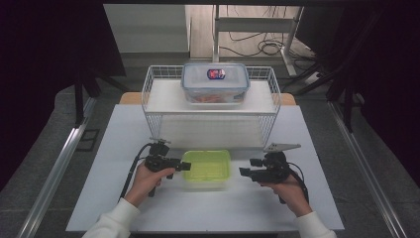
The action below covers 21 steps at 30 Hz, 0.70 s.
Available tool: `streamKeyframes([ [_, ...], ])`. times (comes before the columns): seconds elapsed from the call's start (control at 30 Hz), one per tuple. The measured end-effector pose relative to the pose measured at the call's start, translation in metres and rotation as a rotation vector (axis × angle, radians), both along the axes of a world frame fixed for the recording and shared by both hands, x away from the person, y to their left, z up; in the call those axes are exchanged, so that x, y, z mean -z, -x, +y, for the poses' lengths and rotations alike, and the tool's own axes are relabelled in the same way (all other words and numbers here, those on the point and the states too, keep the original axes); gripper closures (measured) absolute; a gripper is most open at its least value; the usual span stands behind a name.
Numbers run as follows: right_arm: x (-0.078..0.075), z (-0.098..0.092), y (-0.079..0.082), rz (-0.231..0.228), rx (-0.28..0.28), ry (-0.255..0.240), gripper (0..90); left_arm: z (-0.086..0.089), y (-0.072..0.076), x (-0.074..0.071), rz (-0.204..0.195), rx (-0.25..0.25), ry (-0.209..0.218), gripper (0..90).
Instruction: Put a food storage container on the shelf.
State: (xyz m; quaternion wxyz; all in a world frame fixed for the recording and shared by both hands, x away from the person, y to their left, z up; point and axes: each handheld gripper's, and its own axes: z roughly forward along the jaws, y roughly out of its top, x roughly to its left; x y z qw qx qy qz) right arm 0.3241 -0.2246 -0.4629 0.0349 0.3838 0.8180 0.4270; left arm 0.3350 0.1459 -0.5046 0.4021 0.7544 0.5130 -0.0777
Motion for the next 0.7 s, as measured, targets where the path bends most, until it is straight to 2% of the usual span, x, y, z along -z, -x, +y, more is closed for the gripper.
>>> streamKeyframes([
  [0.23, 0.008, 0.012, -0.009, 0.062, -0.003, -0.038, 38.4, 0.001, -0.002, 0.003, 0.007, 0.000, 0.007, 48.5],
  [0.4, 0.018, 0.021, -0.018, 0.126, 0.006, -0.053, 38.5, 0.001, -0.002, 0.004, 0.010, -0.003, 0.004, 50.1],
  [0.7, 0.030, 0.042, -0.036, 0.184, 0.016, -0.051, 41.3, 0.000, -0.002, 0.005, 0.015, 0.004, 0.007, 52.4],
])
